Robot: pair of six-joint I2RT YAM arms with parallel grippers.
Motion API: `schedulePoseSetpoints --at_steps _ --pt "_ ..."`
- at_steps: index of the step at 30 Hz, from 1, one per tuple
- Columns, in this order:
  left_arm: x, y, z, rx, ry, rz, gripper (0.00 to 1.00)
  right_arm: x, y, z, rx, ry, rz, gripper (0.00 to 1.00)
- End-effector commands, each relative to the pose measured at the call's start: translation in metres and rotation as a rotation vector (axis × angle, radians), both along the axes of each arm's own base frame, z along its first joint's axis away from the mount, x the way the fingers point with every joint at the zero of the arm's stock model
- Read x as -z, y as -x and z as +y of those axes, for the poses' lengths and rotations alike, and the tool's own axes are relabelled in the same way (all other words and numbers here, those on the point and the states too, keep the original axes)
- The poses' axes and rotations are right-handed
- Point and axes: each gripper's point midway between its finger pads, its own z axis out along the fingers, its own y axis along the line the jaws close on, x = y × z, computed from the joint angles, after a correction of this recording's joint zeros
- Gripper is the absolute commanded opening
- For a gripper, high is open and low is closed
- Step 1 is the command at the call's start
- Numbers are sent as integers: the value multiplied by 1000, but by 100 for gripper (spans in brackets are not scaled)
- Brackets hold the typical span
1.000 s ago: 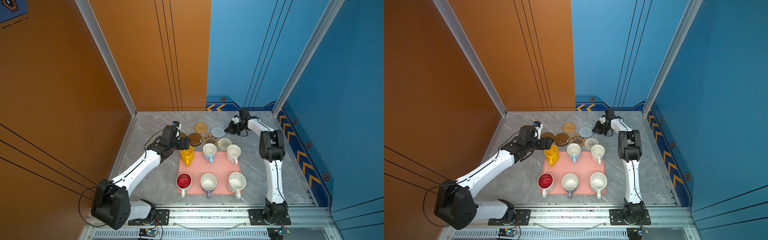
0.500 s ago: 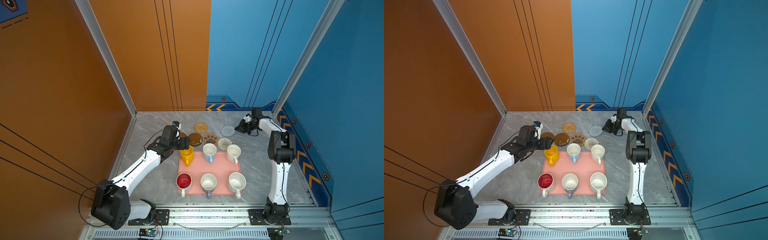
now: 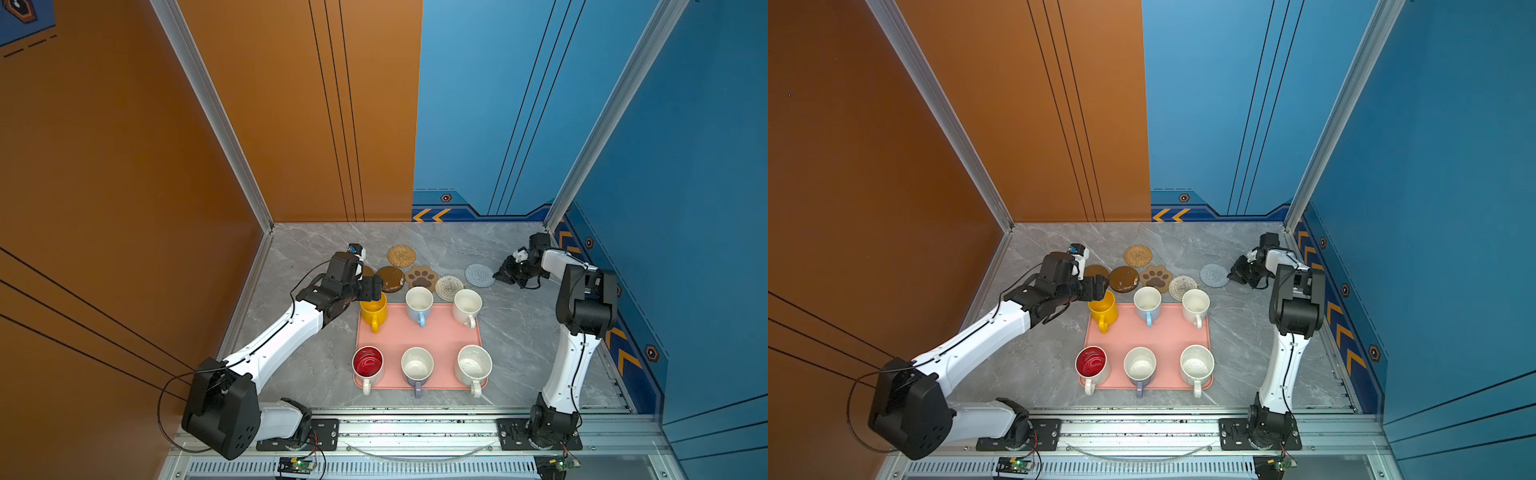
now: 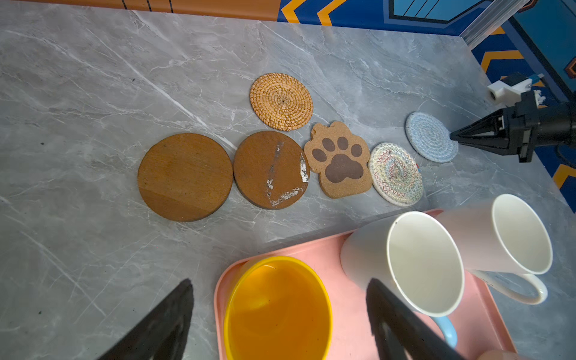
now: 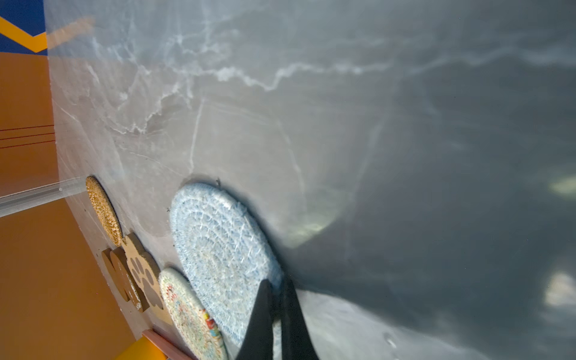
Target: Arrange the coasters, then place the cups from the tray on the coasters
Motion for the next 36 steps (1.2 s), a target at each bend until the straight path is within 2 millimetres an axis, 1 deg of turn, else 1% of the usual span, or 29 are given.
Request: schedulePoseSetpoints --at_steps 1,4,9,14,15,18,21,22,23,26,29,32,36 --pt "-6 -1 -2 -7 -3 -22 88 -10 9 -12 -2 58 -10 0" --pt "-5 -1 -3 -6 -9 -19 88 -6 15 -17 -5 80 13 0" --pt "-5 0 -3 -6 -15 -20 88 -6 21 -25 -1 121 37 0" --pt "-3 0 -2 -6 -28 -17 87 -7 25 -25 -6 126 44 0" --pt "-3 0 -1 -6 -32 -16 87 -8 25 -25 -4 129 44 3" --pt "-4 -1 2 -12 -57 -18 88 -11 27 -26 -5 138 44 22" --pt "-6 -4 14 -49 -133 -11 88 -32 26 -27 -10 165 3 35" --pt "-12 -8 18 -64 -158 -16 88 -37 27 -27 -12 175 -5 39" --pt "-14 -10 23 -78 -195 -8 89 -42 27 -26 -16 187 -14 42" --pt "-16 -20 34 -96 -292 21 90 -57 29 -22 -32 215 -41 47" --pt "-15 -31 36 -84 -358 66 92 -70 30 -12 -61 252 -70 50" --pt "-6 -45 37 -82 -423 124 92 -82 33 2 -92 285 -99 52" --pt "14 -68 46 -106 -524 205 91 -98 37 20 -123 321 -140 56"
